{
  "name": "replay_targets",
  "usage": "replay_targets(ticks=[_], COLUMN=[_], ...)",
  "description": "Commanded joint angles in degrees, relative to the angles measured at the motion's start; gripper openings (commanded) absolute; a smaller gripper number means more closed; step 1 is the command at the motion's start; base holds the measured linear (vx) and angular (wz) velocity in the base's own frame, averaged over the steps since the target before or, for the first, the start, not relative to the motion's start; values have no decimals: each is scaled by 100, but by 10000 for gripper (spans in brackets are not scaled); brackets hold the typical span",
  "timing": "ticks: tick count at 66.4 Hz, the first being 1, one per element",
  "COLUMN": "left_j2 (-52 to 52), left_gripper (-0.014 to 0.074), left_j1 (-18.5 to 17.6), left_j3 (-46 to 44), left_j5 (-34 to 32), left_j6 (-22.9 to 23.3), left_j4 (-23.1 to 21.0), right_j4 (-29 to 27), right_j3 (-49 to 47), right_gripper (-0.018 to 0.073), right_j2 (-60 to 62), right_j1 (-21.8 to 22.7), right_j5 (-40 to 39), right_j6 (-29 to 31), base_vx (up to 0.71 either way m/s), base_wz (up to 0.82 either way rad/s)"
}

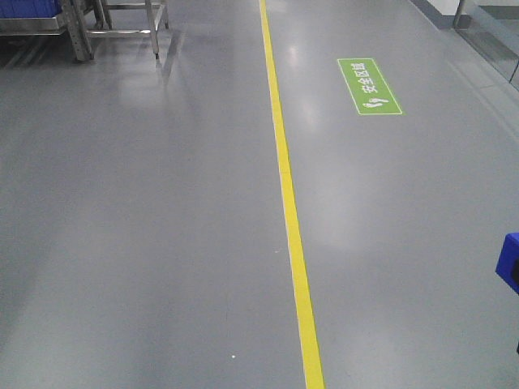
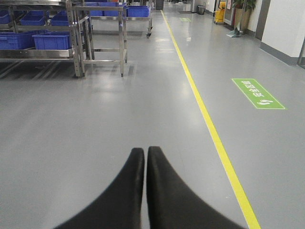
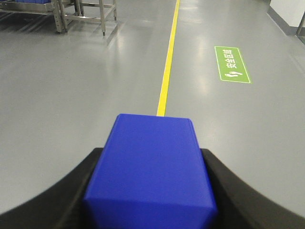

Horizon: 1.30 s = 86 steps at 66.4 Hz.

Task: Pour parts from conveyor to right shelf
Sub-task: 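Drive the base away from the conveyor holding the block in the right gripper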

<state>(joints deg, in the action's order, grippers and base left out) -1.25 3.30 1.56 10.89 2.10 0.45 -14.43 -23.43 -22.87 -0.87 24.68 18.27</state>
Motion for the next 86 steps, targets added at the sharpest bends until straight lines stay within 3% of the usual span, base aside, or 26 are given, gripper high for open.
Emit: replay_targets(ticks=[1, 49, 86], left_j2=[-77, -77, -77], left_gripper=[-6, -6, -6], left_j1=[-8, -8, -8], left_j3=[-110, -110, -110], left_j5=[-408, -408, -408], left_j6=[49, 49, 49], left_j4=[-45, -45, -45], right_j4=[-14, -14, -14], right_j3=[-172, -172, -172], right_gripper=[-5, -5, -5], right_j2=[-47, -47, -36], right_j1=[45, 45, 45], right_j5=[-423, -423, -406], right_j6=[41, 41, 41], base_vx=[2, 9, 33], base_wz=[-3, -2, 1])
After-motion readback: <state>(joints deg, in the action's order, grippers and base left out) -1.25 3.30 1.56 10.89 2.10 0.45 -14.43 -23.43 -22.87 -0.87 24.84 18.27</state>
